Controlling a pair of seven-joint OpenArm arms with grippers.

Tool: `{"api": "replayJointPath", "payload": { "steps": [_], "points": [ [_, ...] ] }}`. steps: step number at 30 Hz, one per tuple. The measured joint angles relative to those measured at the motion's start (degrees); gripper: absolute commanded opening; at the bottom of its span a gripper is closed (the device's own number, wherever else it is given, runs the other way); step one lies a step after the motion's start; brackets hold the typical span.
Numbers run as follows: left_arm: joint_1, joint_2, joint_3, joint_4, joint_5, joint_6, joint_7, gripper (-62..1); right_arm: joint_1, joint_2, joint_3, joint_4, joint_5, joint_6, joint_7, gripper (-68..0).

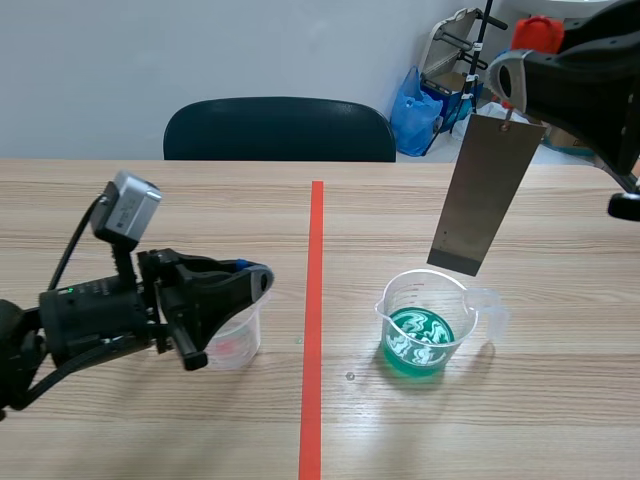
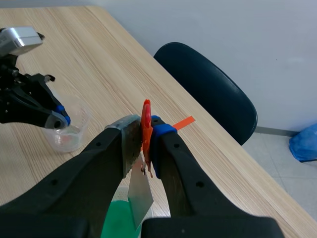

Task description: Do the redox reaction experiment

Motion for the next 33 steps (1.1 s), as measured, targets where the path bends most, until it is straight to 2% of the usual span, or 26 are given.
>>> {"api": "replayJointPath", "payload": {
  "steps": [10,16,21,33],
  "points": [
    [-5.4,9.7,3.5,-1.4,0.0,0.0,5.3,-57.8,0.0,0.0,0.0,0.0,0.0,0.0,-0.2,-66.9],
    [-5.8,14.1,3.9,-1.4,0.0,0.0,6.5,-57.8,0.0,0.0,0.0,0.0,0.0,0.0,-0.2,-66.9],
    [-5.8,16.3,3.9,-1.4,0.0,0.0,8.9,-57.8,0.0,0.0,0.0,0.0,0.0,0.0,-0.2,-66.9],
    [-5.8,16.4,3.8,-1.4,0.0,0.0,8.8,-57.8,0.0,0.0,0.0,0.0,0.0,0.0,-0.2,-66.9]
  ]
}}
